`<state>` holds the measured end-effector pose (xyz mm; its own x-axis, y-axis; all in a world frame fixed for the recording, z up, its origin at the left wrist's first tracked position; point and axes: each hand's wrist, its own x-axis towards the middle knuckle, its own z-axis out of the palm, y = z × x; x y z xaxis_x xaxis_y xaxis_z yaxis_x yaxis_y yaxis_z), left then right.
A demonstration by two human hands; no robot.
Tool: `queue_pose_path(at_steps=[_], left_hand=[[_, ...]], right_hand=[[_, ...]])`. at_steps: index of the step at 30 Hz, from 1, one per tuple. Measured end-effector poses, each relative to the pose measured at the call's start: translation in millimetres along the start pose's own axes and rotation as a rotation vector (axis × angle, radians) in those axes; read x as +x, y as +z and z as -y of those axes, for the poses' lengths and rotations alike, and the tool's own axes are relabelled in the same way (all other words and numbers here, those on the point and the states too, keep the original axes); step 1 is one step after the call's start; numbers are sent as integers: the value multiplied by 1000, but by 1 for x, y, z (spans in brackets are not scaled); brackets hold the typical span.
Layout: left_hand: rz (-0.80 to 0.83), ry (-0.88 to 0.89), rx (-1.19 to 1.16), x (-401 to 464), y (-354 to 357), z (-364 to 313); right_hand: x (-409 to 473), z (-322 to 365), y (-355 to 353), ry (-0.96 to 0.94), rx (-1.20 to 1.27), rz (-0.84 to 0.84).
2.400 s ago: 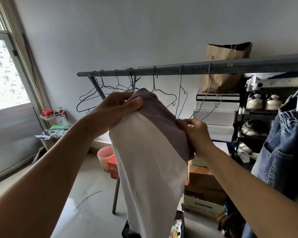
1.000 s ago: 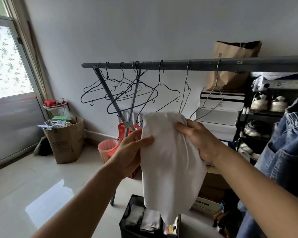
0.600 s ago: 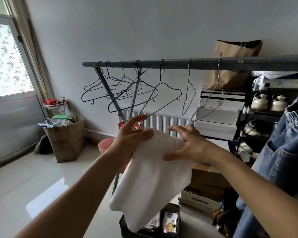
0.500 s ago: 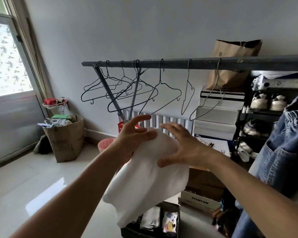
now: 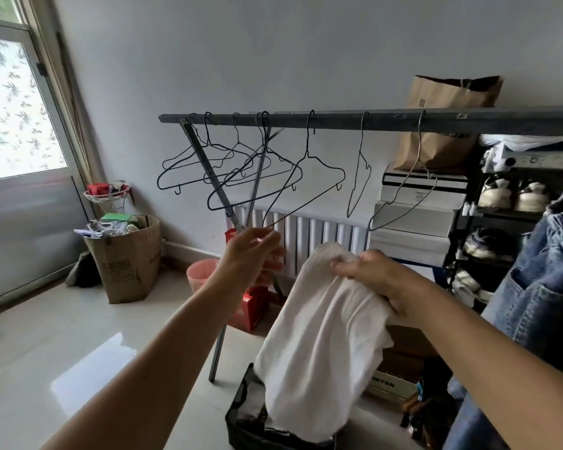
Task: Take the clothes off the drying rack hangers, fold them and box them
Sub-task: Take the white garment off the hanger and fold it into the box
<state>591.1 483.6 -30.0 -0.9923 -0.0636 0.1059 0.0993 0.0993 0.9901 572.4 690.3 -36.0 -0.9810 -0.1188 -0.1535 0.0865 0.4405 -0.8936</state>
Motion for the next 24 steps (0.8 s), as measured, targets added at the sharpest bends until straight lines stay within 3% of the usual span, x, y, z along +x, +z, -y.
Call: queue_pose_path(at_steps=[8,13,18,21,24], left_hand=[[247,-440,-262,-12,38,63],[313,-555,-481,-13,51,82],[361,-591,-890,-17,54,80],[326,-531,-986,-23,53,74],[311,-421,-967,-22,45,74]], right_hand=[[-3,9,12,-71,-81,-220],[-4,7,18,-47,194,-128],[-7,-2,19,51,534,87],[-6,-9,18,67,621,166],[-4,-11,16,-4,548,134]])
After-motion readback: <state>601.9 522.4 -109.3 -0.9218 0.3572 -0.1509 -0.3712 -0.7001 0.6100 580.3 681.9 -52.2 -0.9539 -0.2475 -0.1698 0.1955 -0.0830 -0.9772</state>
